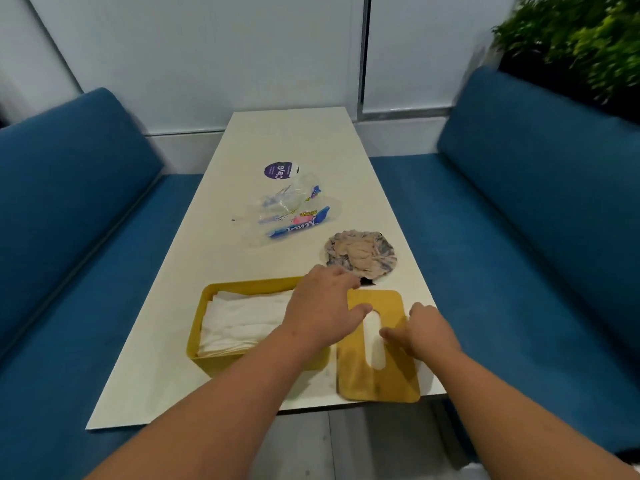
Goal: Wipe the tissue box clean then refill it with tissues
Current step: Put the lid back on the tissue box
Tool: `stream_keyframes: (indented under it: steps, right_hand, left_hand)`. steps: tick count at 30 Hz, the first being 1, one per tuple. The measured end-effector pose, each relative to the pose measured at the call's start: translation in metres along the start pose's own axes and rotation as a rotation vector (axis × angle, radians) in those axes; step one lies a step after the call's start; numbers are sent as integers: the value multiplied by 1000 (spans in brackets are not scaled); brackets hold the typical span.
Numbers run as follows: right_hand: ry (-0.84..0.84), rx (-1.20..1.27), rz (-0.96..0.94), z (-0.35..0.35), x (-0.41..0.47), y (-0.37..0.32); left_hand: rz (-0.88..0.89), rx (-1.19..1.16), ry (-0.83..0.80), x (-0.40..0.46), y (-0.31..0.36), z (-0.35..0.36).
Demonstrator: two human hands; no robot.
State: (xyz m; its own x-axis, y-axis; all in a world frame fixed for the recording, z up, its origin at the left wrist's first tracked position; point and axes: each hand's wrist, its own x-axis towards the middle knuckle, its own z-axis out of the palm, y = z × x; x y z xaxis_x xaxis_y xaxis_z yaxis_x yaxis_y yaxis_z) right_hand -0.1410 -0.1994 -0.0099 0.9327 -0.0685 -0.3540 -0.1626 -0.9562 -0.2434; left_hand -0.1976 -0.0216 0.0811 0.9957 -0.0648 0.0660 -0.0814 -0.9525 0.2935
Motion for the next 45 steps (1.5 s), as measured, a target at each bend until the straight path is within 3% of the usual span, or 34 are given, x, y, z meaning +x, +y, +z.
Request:
stream_keyframes:
  steps: [3,7,11,22,30,35,38,45]
  right_hand:
    - [32,-7,-16,7,-2,-3]
    - [56,41,-12,8,-2,-7]
    - [91,31,-28,4,-1,-8]
    - [225,-101,-102,-38,4,-5]
    - [329,-128,-376,-104,-15,-66]
    - [317,-147,-636,-114,-32,-116]
    - [298,-129,-753,-111,-37,-140]
    - [68,-162,-829,-93,-25,-165]
  left_hand:
    - [-128,111,30,21,-23,4]
    - [-253,148,-156,35,-49,11]
    - [-290,124,-199,36,-53,19]
    - [-302,8,-237,41,-54,11]
    - [-173,-236,-46,64,-40,-35]
    - [59,55,-128,65,-61,-67]
    - [110,174,-82,56,-78,-77]
    - [-106,289,-83,20,-127,-80]
